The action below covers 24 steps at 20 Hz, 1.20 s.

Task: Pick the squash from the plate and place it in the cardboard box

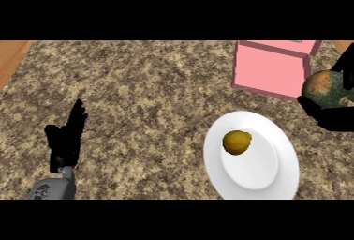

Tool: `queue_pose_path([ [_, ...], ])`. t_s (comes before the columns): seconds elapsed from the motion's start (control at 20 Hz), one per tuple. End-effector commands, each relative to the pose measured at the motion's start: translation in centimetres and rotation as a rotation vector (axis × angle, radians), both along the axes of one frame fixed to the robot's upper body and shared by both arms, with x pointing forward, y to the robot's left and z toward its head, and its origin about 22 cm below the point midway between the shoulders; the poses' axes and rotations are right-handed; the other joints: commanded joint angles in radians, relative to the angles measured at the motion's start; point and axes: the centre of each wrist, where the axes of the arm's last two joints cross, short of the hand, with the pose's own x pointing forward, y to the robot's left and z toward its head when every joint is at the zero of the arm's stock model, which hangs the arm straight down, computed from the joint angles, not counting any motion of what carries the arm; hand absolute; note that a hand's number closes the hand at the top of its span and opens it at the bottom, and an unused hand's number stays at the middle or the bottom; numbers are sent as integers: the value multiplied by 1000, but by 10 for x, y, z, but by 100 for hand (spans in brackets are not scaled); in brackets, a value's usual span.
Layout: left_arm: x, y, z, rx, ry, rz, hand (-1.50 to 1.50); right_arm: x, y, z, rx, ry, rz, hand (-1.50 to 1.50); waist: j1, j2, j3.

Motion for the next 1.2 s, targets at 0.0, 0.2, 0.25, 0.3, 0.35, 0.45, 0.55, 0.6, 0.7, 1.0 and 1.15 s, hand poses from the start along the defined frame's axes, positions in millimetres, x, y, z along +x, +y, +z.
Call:
queue_pose_path([
  [0.0,4,14,-1,-8,20,-19,0,45,-30,-10,40,10,4,150,7,4,0],
  [0.2,-7,-16,-2,-2,-8,-9,0,81,-22,-29,24,18,24,150,8,2,1],
  [0.25,8,-7,8,0,4,-20,0,99,-16,-26,23,41,11,150,14,5,0],
  [0.3,6,-13,5,-7,3,-23,0,105,-26,-16,16,29,7,150,11,3,0],
  [0.35,4,-15,3,14,-17,12,0,102,-16,-52,-59,29,-17,150,10,3,0],
  [0.45,4,-5,-3,-10,-8,-19,0,120,-13,-55,-95,12,-55,150,15,6,0],
  [0.55,2,-8,4,-4,-10,-22,0,138,-21,-63,26,84,-71,150,22,6,1],
  [0.6,8,-6,10,-4,-17,-28,0,143,-40,-60,36,111,-90,150,27,9,1],
  [0.7,15,0,7,5,-11,-20,0,146,-46,-75,107,192,-67,-150,21,10,1],
  [1.0,-9,-2,-1,4,-20,-15,0,158,-55,-89,291,158,76,-150,24,7,1],
  [1.15,-7,18,0,-6,4,-2,0,160,-50,-85,424,81,199,-150,17,6,1],
])
